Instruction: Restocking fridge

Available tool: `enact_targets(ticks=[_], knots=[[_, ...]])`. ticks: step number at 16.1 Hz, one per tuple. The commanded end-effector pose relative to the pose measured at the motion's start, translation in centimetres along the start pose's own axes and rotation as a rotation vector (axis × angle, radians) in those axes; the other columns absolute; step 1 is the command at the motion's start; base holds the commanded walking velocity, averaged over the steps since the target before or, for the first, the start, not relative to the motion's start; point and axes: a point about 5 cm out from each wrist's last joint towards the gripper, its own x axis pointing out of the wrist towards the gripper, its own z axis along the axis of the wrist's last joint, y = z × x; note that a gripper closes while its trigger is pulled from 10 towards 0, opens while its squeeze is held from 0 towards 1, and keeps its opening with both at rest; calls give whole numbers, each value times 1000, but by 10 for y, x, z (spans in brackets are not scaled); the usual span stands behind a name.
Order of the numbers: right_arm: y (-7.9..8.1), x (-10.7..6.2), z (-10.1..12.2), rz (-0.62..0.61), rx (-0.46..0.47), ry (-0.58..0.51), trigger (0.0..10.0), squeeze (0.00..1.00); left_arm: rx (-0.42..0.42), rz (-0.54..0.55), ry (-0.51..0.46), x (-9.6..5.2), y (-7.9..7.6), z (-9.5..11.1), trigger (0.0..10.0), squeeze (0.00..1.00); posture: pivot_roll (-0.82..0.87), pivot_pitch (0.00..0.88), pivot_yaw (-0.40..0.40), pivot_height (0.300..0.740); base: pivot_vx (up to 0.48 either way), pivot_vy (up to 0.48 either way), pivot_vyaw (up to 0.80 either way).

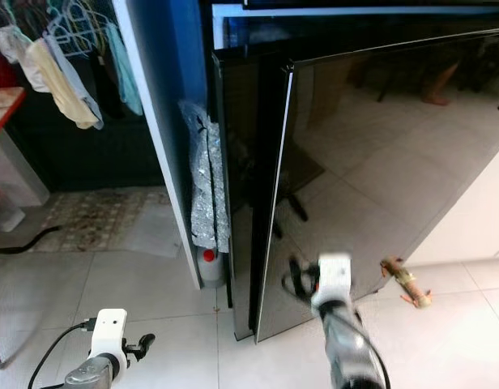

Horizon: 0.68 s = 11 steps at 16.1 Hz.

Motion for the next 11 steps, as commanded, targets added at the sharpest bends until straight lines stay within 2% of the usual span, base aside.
enact_targets(ticks=[1, 5, 11], knots=[[-1, 2, 7, -2, 8, -38, 10000, 0, -6, 6, 7, -1, 2, -4, 10000, 0, -181, 37, 7, 740, 0, 0, 0], [6, 12, 37, 73, 3, -143, 10000, 0, -9, 4, -8, -1, 2, -2, 10000, 0, -182, 48, 5, 740, 0, 0, 0], [13, 15, 54, 140, -3, -191, 10000, 0, -18, 3, -18, -1, 0, -1, 10000, 0, -182, 53, 1, 740, 0, 0, 0]])
